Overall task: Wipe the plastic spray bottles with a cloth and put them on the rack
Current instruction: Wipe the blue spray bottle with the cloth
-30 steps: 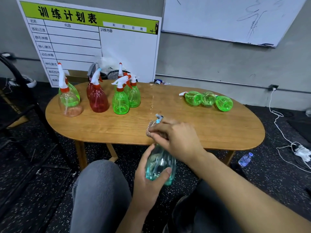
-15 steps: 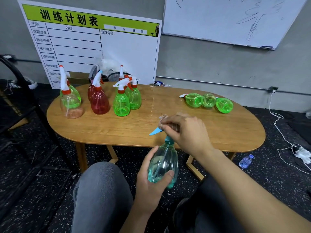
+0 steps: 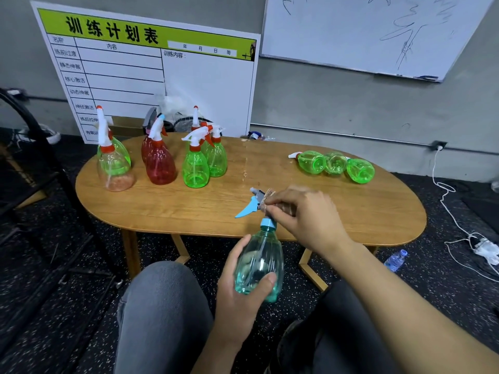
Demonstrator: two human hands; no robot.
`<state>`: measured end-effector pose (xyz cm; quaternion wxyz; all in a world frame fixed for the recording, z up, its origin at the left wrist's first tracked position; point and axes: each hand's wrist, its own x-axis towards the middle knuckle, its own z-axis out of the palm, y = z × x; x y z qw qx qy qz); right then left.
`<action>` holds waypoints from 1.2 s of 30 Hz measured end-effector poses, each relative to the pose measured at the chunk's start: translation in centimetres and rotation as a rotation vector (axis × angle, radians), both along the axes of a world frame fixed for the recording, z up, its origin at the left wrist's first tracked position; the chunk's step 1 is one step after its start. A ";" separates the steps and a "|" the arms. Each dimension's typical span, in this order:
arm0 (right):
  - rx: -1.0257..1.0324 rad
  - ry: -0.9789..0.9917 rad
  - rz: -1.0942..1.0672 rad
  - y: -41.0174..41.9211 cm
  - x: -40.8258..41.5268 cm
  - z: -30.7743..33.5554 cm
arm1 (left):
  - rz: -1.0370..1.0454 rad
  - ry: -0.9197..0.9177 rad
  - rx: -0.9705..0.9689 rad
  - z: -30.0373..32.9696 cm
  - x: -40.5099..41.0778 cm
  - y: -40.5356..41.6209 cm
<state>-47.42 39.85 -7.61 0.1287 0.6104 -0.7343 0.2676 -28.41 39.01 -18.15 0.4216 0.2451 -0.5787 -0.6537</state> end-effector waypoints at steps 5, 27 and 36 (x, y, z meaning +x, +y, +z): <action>-0.080 -0.040 -0.070 0.3 -0.5 -0.2 | -0.016 0.000 0.009 -0.1 0.0 -0.1; 0.069 -0.111 0.125 2.0 0.5 -1.0 | -0.018 -0.005 0.010 -0.1 -0.2 -0.1; -0.051 -0.496 0.083 -2.4 -1.6 3.5 | -0.043 0.002 -0.002 -0.1 0.1 -0.1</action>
